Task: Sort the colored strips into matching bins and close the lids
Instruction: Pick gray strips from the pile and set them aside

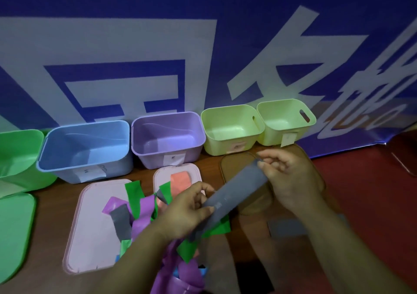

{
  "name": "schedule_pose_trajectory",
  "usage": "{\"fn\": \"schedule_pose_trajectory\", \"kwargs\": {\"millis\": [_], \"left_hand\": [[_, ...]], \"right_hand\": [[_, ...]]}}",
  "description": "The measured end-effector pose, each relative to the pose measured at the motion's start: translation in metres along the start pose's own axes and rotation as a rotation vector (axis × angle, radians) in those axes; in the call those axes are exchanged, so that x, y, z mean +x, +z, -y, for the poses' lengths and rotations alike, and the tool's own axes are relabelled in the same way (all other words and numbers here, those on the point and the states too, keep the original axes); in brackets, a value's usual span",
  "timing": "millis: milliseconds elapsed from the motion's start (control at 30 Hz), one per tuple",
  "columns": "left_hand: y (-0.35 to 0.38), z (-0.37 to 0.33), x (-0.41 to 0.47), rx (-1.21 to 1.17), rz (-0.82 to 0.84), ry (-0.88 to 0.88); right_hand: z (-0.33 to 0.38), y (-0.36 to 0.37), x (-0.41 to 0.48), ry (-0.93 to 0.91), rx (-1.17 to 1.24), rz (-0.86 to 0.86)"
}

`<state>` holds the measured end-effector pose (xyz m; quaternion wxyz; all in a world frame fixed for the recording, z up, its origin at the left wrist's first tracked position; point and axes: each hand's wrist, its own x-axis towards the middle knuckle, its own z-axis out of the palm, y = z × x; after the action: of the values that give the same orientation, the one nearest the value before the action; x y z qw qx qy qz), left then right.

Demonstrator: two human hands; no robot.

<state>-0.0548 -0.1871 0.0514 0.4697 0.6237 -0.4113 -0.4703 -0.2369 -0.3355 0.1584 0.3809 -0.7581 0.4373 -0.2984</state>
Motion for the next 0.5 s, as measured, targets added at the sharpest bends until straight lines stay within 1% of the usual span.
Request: {"fn": "schedule_pose_trajectory", "kwargs": {"millis": [67, 167, 300, 433, 500], "left_hand": [[0.013, 0.007, 0.002, 0.056, 0.018, -0.012], [0.038, 0.018, 0.011, 0.092, 0.033, -0.038], [0.089, 0.031, 0.032, 0.12, 0.052, -0.116], [0.15, 0.03, 0.062, 0.238, 0.177, -0.136], [0.178, 0.036, 0.08, 0.295, 0.209, -0.179]], "right_hand": [[-0.039, -0.01, -0.002, 0.042, -0.046, -0.014], [-0.099, -0.028, -0.011, 0.128, -0.02, -0.019], [-0.173, -0.064, -0.028, 0.137, -0.154, -0.037], [-0.236, -0.108, -0.038, 0.208, -0.229, 0.001], [-0.265, -0.129, -0.04, 0.251, -0.263, 0.033]]}}
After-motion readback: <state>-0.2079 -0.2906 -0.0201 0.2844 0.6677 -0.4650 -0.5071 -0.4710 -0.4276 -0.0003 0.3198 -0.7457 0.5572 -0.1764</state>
